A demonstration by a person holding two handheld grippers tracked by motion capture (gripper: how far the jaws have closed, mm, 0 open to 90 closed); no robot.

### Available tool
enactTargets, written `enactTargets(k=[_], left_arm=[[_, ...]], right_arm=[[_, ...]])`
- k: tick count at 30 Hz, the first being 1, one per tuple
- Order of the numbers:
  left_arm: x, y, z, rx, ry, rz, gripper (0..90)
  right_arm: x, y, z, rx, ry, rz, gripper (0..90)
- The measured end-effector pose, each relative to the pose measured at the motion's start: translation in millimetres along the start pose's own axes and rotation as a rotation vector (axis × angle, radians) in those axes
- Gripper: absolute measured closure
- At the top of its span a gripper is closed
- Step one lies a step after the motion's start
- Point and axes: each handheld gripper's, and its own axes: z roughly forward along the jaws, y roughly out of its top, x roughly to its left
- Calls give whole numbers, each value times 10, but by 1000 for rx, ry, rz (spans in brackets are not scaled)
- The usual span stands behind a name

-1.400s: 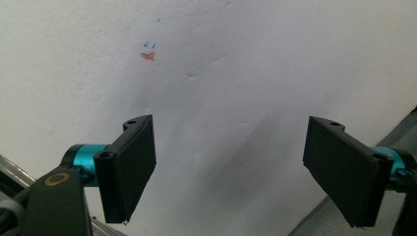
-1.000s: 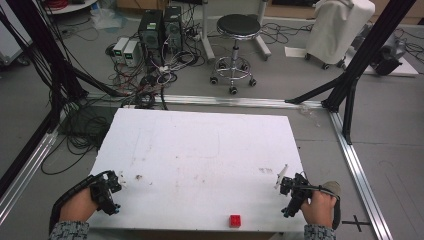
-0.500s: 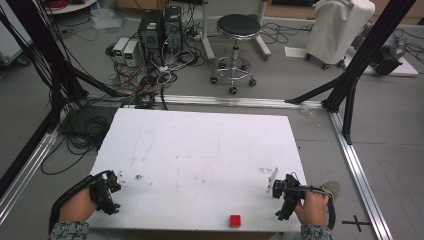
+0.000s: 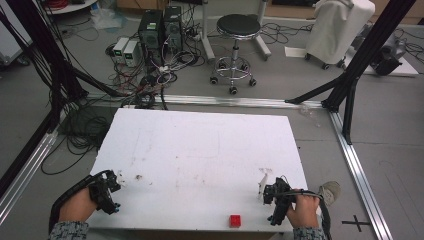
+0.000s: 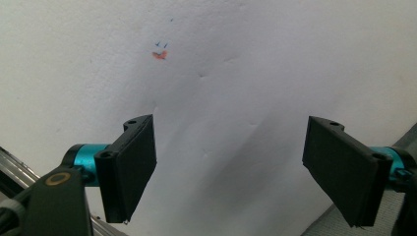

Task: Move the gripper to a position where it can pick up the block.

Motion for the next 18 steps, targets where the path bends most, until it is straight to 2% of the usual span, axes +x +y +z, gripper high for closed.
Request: enactTargets(k=[7, 13, 18], left_arm=[[1, 0, -7, -3, -3, 0, 208], [-5, 6, 2, -6, -7, 2, 208], [-10, 13, 7, -7, -5, 4, 208]], right_arm=[[121, 128, 18, -8, -6, -45, 34], [194, 185, 52, 9, -2, -48, 34], [264, 274, 102, 12, 6, -75, 34]])
